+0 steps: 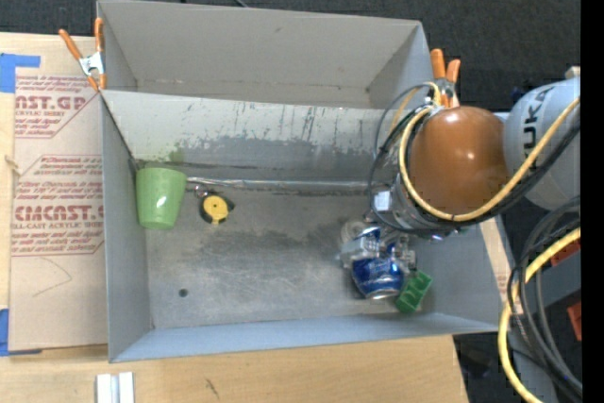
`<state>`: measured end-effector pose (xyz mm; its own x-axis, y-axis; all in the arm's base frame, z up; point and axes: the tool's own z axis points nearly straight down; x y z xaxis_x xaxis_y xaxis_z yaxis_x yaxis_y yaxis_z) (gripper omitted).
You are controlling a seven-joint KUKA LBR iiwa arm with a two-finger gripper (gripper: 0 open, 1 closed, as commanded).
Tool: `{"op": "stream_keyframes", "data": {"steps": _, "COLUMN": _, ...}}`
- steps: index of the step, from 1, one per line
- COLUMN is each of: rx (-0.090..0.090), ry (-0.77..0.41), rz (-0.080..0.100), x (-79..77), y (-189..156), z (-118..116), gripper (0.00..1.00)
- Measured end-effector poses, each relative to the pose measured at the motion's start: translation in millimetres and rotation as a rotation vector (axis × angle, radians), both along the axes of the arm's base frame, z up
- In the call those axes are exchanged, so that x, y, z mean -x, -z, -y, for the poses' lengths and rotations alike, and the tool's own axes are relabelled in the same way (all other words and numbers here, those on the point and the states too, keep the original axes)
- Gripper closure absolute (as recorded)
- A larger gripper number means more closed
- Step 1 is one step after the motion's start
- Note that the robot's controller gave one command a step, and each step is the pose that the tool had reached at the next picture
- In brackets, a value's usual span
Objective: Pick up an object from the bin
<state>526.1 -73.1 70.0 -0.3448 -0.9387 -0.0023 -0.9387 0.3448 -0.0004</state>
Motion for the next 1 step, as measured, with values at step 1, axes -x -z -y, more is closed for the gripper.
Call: {"op": "stream_keyframes", "data": {"steps": 1, "rx": 0.003, "ry": -0.093, "rz": 0.007, "x": -20.2, "y": -134.1, "z": 20.1, "gripper": 1.0}}
